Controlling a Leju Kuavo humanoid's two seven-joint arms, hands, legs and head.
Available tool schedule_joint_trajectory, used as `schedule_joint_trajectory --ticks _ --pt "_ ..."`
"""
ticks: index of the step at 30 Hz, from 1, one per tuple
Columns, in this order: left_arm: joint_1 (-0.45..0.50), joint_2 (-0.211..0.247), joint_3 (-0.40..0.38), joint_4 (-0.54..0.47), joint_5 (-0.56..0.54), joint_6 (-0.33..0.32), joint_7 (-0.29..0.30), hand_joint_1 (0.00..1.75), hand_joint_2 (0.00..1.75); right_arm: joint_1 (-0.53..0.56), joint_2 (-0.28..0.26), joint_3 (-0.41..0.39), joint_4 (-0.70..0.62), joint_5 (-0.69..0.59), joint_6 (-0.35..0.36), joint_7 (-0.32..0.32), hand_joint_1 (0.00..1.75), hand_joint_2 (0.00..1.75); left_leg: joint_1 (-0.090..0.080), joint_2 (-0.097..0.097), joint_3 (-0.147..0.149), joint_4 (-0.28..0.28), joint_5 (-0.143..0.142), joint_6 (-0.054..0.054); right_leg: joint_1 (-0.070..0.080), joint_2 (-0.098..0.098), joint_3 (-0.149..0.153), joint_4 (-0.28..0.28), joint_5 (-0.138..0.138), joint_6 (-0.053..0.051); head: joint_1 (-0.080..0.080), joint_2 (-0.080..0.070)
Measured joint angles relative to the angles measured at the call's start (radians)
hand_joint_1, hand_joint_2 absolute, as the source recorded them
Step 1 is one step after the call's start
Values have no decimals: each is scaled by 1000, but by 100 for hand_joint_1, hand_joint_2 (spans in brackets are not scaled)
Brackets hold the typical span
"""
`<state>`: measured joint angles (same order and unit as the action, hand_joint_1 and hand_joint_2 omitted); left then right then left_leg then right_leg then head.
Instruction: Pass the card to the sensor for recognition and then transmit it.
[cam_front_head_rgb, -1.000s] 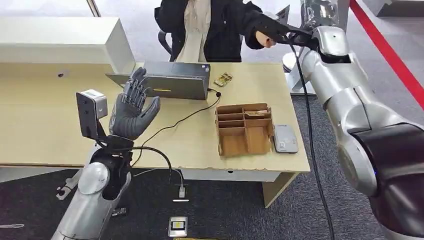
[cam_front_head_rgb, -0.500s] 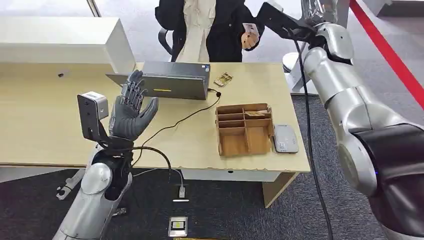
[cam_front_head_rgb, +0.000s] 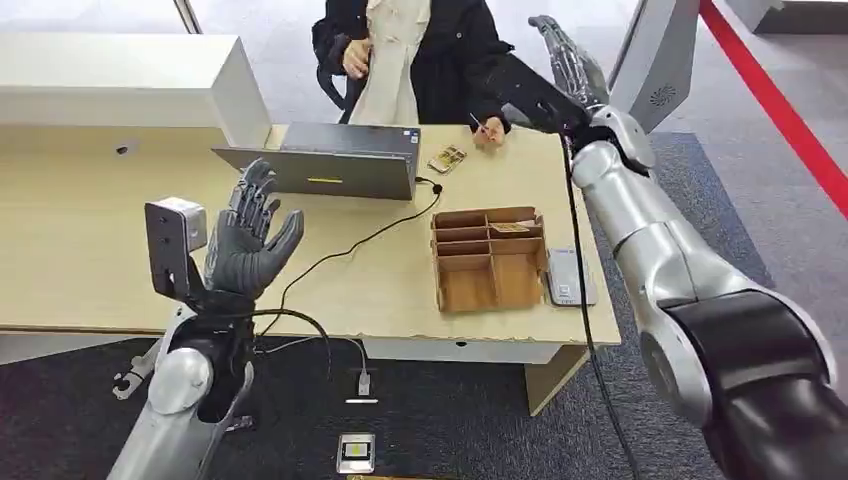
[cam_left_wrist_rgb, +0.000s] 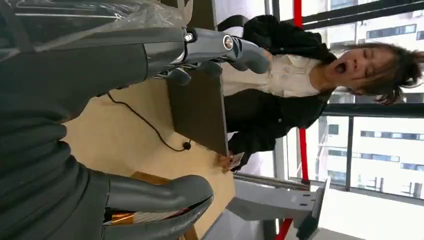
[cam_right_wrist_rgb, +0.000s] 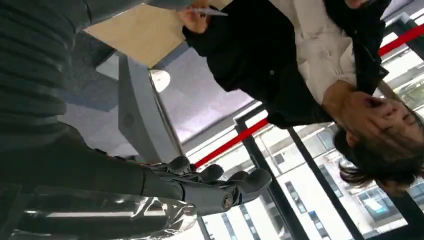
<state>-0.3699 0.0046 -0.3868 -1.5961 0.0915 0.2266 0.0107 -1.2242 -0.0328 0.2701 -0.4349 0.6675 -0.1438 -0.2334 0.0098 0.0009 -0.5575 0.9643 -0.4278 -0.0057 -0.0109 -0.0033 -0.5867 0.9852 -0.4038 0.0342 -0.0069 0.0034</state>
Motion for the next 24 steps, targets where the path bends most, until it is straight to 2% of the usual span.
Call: schedule_joint_trajectory --ticks 7,18,24 --pt "41 8 15 -73 -24 2 37 0 175 116 1 18 -121 -70 65 73 0 175 0 0 0 0 0 0 0 0 0 0 0 0 0 0" --pt "63 16 35 -143 -36 -27 62 0 175 265 -15 78 -330 -92 89 171 0 175 0 0 0 0 0 0 0 0 0 0 0 -1 0 0" --pt "63 16 38 -163 -45 -29 80 0 175 320 -14 112 -397 -104 93 211 0 175 0 0 0 0 0 0 0 0 0 0 0 -1 0 0"
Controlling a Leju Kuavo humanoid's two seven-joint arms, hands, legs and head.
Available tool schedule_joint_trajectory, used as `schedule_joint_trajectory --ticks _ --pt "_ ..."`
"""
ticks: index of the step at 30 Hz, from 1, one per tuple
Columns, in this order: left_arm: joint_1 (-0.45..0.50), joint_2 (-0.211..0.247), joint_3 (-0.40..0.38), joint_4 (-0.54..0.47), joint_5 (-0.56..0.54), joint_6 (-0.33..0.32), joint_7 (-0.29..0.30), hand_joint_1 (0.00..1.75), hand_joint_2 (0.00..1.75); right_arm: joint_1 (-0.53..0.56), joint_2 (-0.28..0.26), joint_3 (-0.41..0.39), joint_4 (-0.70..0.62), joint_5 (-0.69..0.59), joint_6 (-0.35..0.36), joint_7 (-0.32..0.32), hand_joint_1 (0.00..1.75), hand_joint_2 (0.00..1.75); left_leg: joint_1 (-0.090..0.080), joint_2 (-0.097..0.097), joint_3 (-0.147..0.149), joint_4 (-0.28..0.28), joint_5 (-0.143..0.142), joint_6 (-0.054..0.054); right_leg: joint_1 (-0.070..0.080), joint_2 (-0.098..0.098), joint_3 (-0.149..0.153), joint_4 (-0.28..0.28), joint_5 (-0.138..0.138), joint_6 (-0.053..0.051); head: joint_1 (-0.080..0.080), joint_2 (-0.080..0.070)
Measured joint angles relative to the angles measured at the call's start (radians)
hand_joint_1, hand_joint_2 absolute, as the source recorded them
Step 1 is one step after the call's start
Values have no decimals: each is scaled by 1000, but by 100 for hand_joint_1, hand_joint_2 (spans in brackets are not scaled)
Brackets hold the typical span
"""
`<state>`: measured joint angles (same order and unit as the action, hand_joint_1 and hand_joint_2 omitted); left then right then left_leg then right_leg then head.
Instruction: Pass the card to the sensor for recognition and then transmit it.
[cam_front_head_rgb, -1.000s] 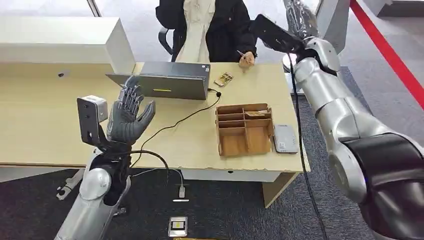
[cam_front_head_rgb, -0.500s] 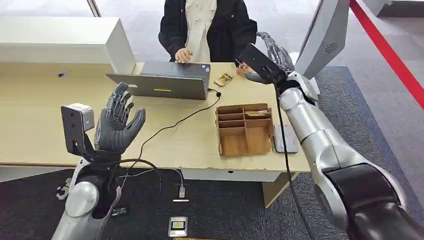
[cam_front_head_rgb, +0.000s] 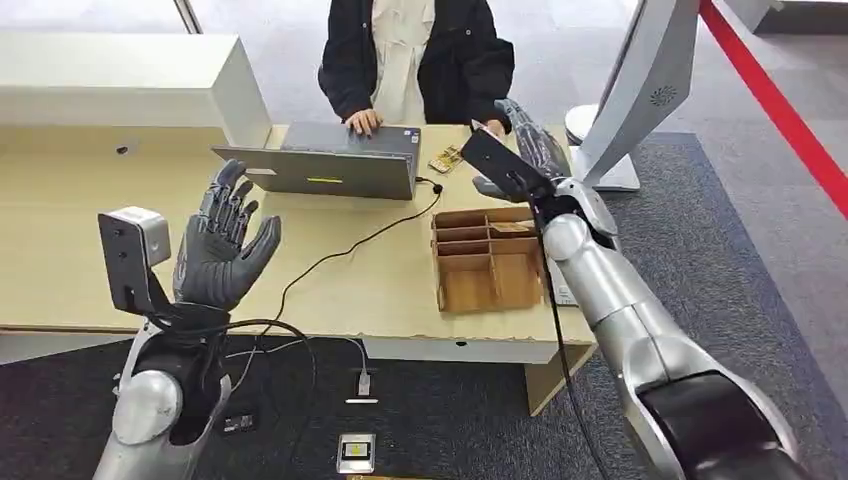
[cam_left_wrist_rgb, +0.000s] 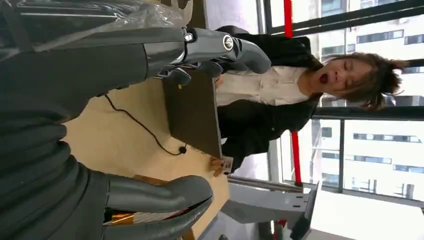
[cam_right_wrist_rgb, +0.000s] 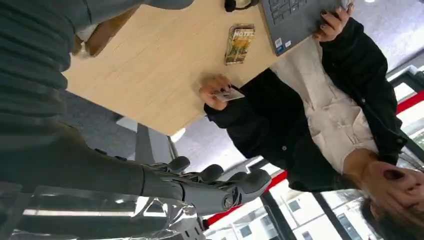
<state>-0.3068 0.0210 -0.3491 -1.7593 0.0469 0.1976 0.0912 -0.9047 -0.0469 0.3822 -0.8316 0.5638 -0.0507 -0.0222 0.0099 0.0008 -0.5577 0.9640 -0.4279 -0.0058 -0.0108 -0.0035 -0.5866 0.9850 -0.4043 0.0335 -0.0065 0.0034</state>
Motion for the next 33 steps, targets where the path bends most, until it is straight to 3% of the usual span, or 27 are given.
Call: schedule_joint_trajectory --ticks 6,11,16,28,33 --pt "15 3 5 -32 -4 0 20 0 175 63 6 24 -66 1 21 38 0 175 0 0 0 0 0 0 0 0 0 0 -1 0 0 0" --pt "18 5 3 -69 -6 2 60 0 175 155 10 65 -150 72 60 94 0 175 0 0 0 0 0 0 0 0 0 0 -1 0 0 0" --pt "18 5 3 -83 -7 0 67 0 175 219 16 98 -182 87 45 90 0 175 0 0 0 0 0 0 0 0 0 0 -1 0 0 0" --pt "18 5 3 -95 -14 -6 67 0 175 240 17 116 -192 96 35 85 0 175 0 0 0 0 0 0 0 0 0 0 -1 0 0 0" --pt "21 4 3 -100 -17 -16 68 0 175 240 14 116 -185 131 -29 82 0 175 0 0 0 0 -1 0 0 0 0 0 -1 0 0 0"
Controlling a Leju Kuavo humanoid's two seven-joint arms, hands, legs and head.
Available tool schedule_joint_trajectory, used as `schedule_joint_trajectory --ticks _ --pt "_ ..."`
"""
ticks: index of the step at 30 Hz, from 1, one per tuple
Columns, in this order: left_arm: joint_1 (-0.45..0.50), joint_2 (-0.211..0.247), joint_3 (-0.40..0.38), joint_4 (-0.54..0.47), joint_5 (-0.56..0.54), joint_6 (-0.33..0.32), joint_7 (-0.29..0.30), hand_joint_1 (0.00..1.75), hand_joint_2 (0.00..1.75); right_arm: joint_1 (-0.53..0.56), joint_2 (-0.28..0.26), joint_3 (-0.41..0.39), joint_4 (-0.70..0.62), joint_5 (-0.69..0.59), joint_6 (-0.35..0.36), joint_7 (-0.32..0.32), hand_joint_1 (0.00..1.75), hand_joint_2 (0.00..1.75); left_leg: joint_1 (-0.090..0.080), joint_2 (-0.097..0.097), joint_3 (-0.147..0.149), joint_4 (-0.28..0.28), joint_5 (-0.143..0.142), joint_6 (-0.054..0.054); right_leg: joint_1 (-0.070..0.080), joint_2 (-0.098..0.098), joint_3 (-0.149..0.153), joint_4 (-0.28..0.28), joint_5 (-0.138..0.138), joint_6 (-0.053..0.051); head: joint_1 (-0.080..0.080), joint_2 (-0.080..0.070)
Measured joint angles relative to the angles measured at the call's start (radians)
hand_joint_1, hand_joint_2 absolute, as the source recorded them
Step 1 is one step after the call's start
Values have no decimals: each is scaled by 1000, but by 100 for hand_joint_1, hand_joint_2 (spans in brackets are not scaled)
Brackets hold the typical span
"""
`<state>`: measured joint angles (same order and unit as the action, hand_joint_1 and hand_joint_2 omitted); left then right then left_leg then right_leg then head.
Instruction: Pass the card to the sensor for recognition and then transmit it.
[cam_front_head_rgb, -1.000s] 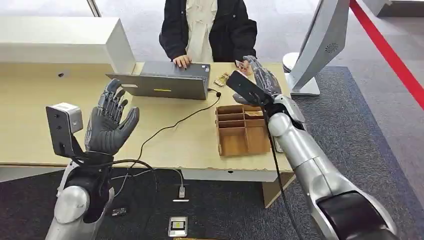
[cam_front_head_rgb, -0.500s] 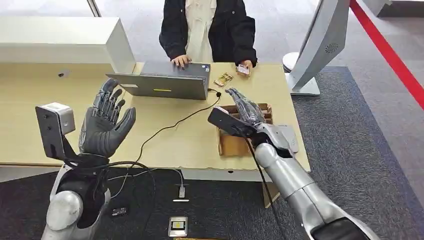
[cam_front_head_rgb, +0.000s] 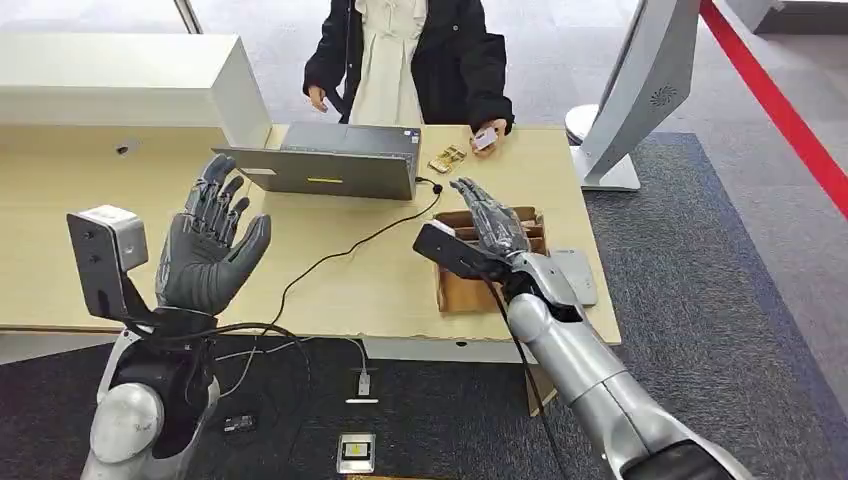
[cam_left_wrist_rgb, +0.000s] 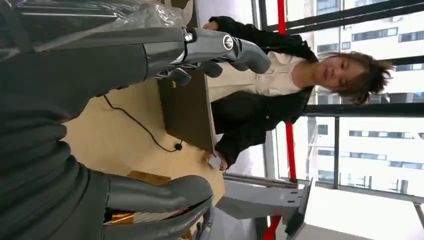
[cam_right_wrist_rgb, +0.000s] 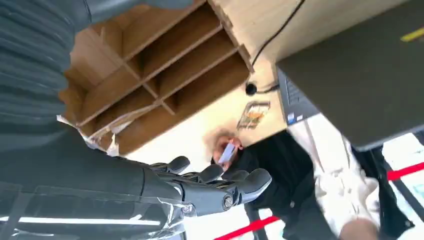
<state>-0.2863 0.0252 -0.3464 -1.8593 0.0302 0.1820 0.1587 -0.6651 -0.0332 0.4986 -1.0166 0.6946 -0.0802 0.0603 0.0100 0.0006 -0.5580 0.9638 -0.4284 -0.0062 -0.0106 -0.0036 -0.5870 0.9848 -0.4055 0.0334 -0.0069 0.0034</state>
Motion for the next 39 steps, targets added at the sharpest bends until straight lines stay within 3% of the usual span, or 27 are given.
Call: schedule_joint_trajectory --ticks 13,39 --pt "6 -15 0 -3 -15 -16 -1 0 175 -28 -31 -29 113 134 -192 -39 0 175 0 0 0 0 0 0 0 0 0 0 0 0 0 0" --pt "4 -24 0 -2 -3 -32 -19 0 175 -50 -61 -63 271 177 -194 -30 0 175 0 0 0 0 0 0 0 0 0 0 0 0 0 0"
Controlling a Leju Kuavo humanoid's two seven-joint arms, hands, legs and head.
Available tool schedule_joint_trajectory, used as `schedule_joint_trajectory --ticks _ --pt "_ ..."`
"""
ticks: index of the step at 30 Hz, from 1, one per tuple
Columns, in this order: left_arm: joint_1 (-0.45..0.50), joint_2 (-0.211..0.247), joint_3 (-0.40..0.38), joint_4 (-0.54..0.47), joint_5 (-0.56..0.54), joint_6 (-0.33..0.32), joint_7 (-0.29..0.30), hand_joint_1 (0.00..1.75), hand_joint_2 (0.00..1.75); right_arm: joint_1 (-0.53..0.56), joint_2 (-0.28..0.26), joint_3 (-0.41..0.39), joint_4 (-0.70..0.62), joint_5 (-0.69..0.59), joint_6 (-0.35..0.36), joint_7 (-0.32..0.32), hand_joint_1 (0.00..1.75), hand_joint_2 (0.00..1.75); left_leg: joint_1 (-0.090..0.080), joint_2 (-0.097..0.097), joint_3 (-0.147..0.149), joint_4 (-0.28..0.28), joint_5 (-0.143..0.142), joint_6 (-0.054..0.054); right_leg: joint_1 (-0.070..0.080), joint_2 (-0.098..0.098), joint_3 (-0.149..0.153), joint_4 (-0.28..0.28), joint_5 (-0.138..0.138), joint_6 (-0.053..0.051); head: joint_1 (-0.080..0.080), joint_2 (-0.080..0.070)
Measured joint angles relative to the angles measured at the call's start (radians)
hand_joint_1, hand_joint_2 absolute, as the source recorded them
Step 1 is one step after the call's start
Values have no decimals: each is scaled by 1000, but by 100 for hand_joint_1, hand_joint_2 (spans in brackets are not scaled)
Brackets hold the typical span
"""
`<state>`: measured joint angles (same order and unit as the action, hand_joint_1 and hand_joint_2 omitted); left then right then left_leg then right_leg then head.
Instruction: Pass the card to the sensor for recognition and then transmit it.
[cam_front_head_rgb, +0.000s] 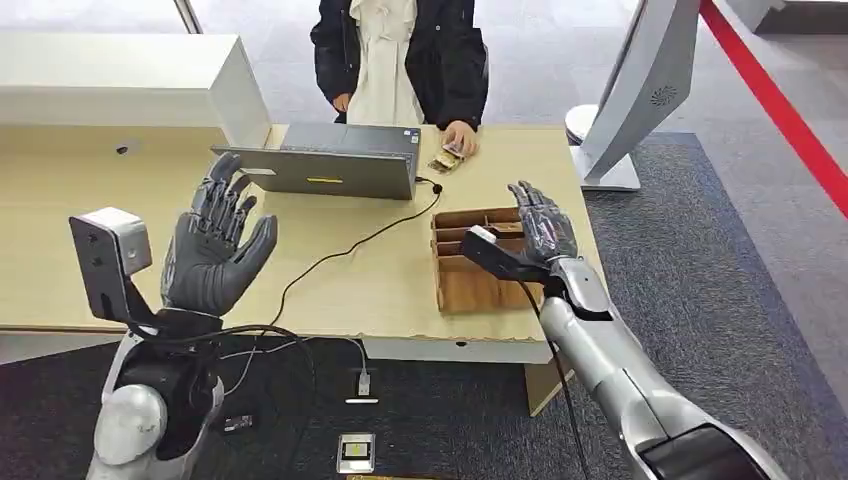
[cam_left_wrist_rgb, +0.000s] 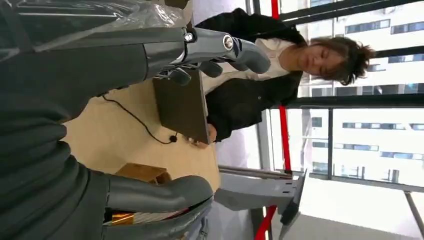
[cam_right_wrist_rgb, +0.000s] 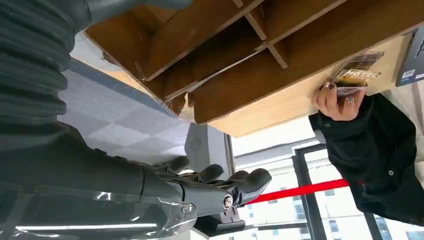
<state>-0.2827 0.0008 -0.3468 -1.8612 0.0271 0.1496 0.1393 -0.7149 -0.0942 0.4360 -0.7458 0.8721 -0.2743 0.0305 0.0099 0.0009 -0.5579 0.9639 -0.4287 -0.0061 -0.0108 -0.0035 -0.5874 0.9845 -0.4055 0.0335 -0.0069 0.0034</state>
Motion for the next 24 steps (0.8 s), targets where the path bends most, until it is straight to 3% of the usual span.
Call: schedule_joint_trajectory --ticks 24 --pt "-49 -15 0 50 9 52 -45 0 175 -72 6 -24 73 9 -8 -60 0 175 0 0 0 0 0 0 0 0 0 0 0 0 0 0"
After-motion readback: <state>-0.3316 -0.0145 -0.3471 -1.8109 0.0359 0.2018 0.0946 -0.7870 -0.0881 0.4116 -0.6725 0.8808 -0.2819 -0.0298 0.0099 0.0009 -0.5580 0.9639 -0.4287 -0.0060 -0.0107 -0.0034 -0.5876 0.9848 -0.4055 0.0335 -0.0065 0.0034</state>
